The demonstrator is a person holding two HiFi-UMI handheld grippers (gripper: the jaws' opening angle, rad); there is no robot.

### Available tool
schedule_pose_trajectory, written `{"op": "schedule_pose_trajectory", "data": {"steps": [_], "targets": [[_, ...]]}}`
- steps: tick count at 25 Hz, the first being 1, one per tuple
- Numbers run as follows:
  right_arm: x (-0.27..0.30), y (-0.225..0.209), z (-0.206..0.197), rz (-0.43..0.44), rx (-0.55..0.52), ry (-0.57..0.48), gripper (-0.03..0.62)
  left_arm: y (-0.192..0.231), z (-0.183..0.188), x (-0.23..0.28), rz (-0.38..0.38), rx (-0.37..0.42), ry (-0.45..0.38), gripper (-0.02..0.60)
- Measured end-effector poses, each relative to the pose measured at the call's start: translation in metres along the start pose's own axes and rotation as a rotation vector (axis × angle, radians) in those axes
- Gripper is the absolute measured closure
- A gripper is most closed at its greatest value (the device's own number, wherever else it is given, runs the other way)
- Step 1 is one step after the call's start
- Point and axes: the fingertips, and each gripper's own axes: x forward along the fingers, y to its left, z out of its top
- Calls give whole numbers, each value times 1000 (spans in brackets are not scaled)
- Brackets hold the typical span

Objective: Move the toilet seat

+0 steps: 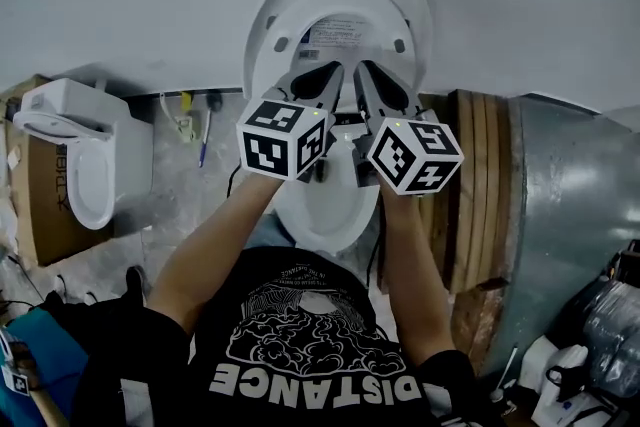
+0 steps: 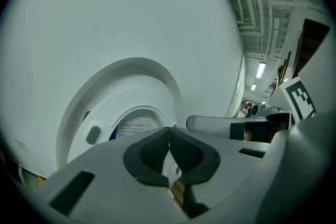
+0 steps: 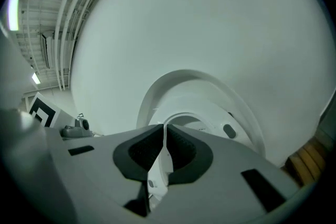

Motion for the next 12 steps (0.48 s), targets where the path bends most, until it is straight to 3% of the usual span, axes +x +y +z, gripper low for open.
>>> {"op": "schedule_pose_trajectory", "data": {"steps": [12], "targets": [[-66, 32, -32, 41, -136, 33, 576, -46, -30, -48, 80, 84, -19, 568]]}}
